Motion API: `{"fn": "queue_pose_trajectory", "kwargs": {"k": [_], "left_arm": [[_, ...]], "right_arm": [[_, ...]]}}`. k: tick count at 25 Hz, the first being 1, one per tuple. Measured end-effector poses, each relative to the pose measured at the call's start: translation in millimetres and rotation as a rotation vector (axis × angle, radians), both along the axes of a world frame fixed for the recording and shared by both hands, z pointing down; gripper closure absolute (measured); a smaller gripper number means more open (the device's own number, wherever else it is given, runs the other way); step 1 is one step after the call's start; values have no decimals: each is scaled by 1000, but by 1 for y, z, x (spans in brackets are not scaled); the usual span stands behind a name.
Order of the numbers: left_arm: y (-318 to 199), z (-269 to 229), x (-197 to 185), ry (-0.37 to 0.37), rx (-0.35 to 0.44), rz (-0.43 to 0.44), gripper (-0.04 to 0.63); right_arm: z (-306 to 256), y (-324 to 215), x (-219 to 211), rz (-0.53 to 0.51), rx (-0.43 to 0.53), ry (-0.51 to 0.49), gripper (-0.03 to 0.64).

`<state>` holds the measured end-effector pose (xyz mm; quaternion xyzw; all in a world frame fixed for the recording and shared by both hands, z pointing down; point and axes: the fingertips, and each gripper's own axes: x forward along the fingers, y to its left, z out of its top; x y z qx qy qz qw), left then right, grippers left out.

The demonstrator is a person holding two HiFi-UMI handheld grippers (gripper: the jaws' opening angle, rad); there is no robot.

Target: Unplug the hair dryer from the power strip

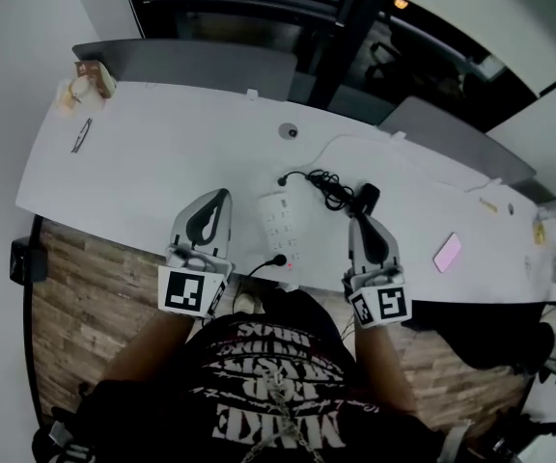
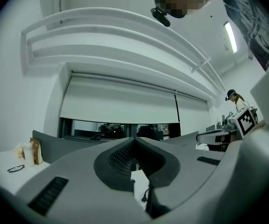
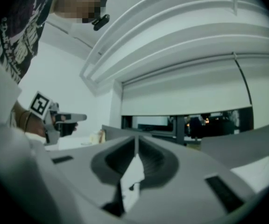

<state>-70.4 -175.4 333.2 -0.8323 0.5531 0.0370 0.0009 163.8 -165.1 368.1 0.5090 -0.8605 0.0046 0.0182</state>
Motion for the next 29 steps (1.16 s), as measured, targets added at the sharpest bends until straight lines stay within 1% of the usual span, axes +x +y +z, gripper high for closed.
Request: {"fn": "queue_pose_trajectory", "kwargs": {"k": [4,8,10,13,16,23,29], "left_arm": [[-4,5,7,-17,9,24,572],[-16,11,20,-33,-6,47,572],[-24,12,28,-40,-13,54,572],[-35,16,40,-44,-44,53,572],[-47,20,49,-69,-45,51,572],[-65,22,61,-82,-89,-3,572],[-72,27,67,-95,-132,-58,572]], "right_arm": [[0,2,6,16,-7,11,577],[-1,-7,13,26,-6,14,580],[-2,-13,17,21,-7,12,580],[-1,-25,24,5,-11,7,580],[0,-40,29,-17,-15,0,580],[6,-64,25,-125,-43,-12,580],[9,-80,34,-176,-72,-40,580]]}}
